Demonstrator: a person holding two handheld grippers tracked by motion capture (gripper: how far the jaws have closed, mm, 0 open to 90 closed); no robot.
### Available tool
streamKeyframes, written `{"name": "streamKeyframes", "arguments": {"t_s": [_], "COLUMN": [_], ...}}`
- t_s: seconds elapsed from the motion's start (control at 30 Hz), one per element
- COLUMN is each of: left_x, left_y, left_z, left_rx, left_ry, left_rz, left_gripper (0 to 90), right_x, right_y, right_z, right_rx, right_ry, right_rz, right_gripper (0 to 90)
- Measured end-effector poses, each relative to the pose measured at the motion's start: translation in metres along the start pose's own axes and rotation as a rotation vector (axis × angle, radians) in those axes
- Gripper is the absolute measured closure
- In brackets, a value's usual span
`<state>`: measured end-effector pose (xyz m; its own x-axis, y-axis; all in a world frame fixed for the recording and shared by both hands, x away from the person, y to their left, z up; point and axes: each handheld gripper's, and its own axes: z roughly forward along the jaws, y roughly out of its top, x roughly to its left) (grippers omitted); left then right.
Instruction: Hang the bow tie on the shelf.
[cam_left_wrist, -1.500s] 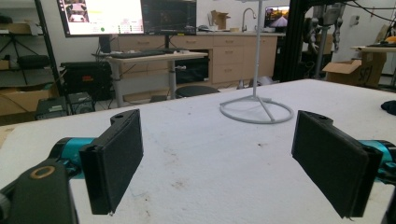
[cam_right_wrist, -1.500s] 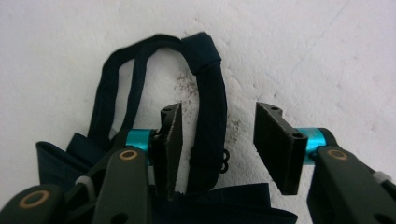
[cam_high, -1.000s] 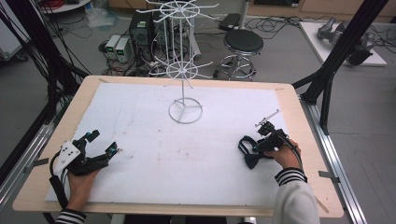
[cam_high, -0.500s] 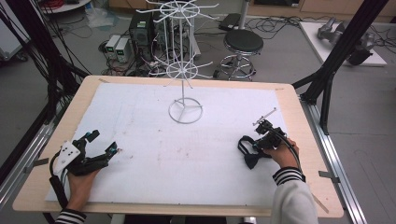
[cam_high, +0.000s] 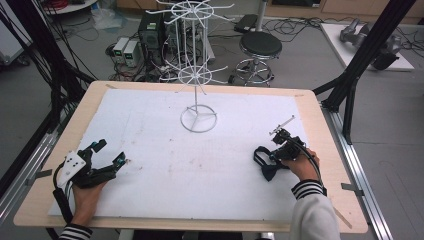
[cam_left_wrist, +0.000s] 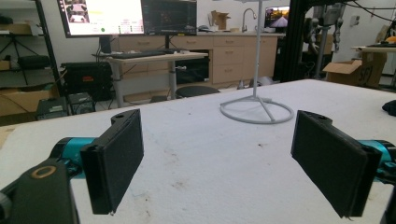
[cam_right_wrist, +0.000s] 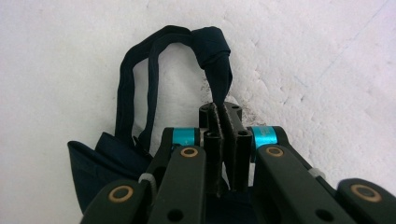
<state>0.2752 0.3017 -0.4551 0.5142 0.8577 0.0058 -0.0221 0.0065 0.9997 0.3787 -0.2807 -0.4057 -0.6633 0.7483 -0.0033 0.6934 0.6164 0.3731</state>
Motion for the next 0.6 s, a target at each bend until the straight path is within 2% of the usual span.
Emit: {"name": "streamKeyframes", "arguments": {"t_s": [0.3,0.4,0.6], "left_x": [0.000,0.000,0.000], "left_y": [0.000,0.000,0.000], "left_z": [0.000,0.000,0.000], "left_rx": [-0.001,0.000,0.000], "left_ry": [0.000,0.000,0.000], "left_rz": [0.000,0.000,0.002], "left_gripper": [17.2,17.2,17.2], "right_x": [0.000,0.003,0.010], "right_y": [0.000,0.002,0.008], "right_z": [-0.005,-0.009,-0.018], "right_rx": [-0.049,-0.106,-0.248], "right_ry": [0.011,0.036,0.055], "right_rz": [0.011,0.020,0.017], "right_gripper": [87.4,87.4,87.4]}}
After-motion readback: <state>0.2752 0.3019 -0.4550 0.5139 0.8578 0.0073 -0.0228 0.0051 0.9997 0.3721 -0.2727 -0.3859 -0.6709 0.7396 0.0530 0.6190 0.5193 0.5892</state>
